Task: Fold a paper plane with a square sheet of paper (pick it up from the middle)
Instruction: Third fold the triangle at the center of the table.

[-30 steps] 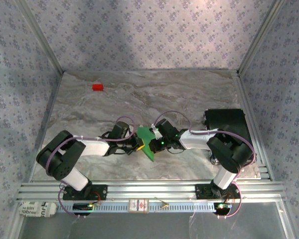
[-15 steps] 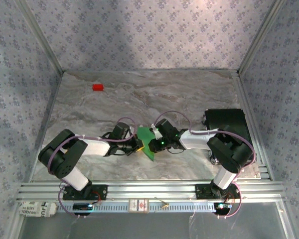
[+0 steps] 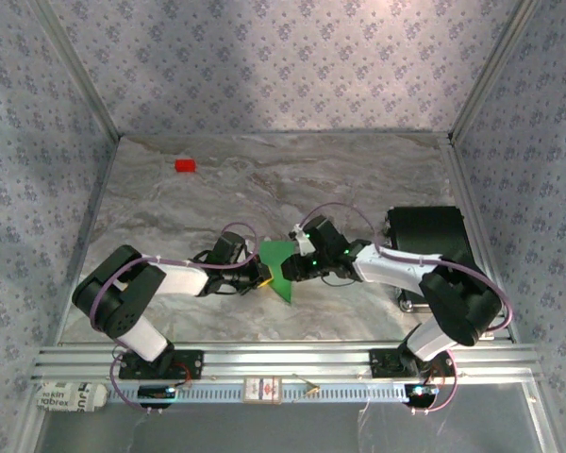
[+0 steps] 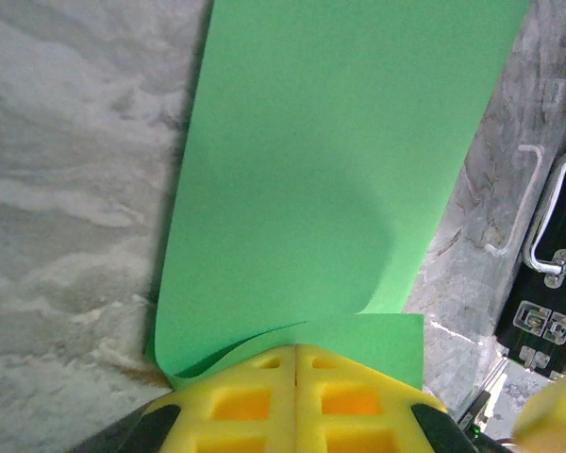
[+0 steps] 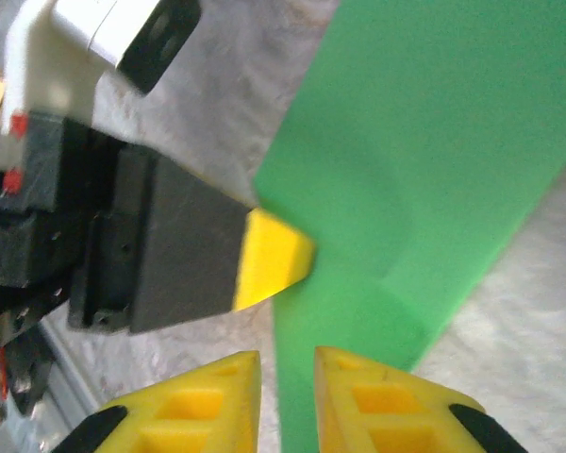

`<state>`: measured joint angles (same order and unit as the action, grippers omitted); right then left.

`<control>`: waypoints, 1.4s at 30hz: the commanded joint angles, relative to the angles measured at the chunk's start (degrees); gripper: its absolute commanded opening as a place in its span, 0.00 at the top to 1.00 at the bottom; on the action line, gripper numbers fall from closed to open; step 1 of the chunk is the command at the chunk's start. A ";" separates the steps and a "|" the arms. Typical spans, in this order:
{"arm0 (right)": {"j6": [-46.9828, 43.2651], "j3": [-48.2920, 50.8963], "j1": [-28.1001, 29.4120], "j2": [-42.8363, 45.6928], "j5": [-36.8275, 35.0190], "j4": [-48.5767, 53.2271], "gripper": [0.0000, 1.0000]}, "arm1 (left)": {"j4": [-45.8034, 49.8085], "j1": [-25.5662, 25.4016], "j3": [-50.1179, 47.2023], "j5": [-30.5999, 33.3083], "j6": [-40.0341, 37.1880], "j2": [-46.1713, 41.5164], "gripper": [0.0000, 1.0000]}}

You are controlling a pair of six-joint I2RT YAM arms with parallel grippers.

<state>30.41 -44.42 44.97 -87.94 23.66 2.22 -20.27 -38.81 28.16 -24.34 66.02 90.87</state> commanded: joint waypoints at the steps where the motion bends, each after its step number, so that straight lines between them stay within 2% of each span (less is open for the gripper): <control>1: 2.46 -2.74 2.78 -2.67 2.82 2.16 0.86 | 3.05 -0.47 -0.56 2.45 -0.84 1.33 1.00; 4: 2.63 -5.18 5.71 -5.34 1.03 4.57 0.91 | 2.79 -0.48 -0.74 2.45 -0.78 1.41 1.00; 9: 3.07 -7.93 8.15 -9.07 -1.88 6.91 0.94 | 2.74 -0.42 -0.83 2.39 -0.77 1.24 1.00; 20: 3.07 -7.88 8.16 -11.18 -3.71 8.57 0.95 | 2.52 -0.43 -0.61 2.29 -0.59 1.25 1.00; 42: 7.18 -0.49 8.30 -7.81 -2.75 4.74 0.95 | 3.42 -0.41 -1.00 2.76 -0.62 1.31 1.00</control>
<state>35.86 -46.57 53.23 -96.92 20.82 4.95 -20.32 -38.81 28.16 -24.14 66.02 90.87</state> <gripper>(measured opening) 0.052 0.045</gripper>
